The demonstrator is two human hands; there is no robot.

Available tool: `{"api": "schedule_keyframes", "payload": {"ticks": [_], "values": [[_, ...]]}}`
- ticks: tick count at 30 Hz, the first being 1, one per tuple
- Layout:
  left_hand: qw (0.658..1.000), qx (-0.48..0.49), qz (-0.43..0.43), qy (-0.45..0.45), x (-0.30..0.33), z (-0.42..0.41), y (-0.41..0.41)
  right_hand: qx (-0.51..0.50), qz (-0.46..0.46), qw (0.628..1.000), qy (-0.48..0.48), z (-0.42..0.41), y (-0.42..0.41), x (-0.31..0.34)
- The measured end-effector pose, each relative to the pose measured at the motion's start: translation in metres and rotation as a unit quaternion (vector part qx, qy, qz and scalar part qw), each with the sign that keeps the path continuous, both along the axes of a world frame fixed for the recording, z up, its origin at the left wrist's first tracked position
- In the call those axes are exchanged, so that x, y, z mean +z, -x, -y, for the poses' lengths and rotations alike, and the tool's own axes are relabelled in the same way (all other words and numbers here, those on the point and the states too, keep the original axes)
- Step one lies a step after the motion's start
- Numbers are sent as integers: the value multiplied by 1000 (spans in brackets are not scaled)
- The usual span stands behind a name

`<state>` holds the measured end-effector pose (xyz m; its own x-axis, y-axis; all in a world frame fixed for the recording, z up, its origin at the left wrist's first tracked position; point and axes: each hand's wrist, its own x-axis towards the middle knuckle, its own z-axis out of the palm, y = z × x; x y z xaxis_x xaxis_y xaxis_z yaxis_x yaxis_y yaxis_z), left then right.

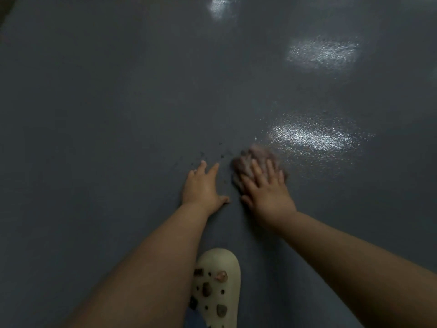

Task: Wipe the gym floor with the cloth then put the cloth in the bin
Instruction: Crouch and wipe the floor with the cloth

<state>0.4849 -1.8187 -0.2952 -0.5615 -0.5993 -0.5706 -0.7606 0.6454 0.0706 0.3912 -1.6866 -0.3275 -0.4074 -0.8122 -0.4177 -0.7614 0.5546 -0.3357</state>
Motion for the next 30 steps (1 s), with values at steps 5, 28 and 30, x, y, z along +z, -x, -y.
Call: {"api": "schedule_keyframes", "payload": {"ticks": [5,28,30], "values": [[995,9,-99,29,-4,4,-6,66,-35,995,69,-18,0,2],[974,-209,-30,88,-41,-86,38,-248,-95,963,44,-53,11,-2],[971,-210,-24,107,-40,-67,35,-256,-100,961,33,-48,7,-4]]}}
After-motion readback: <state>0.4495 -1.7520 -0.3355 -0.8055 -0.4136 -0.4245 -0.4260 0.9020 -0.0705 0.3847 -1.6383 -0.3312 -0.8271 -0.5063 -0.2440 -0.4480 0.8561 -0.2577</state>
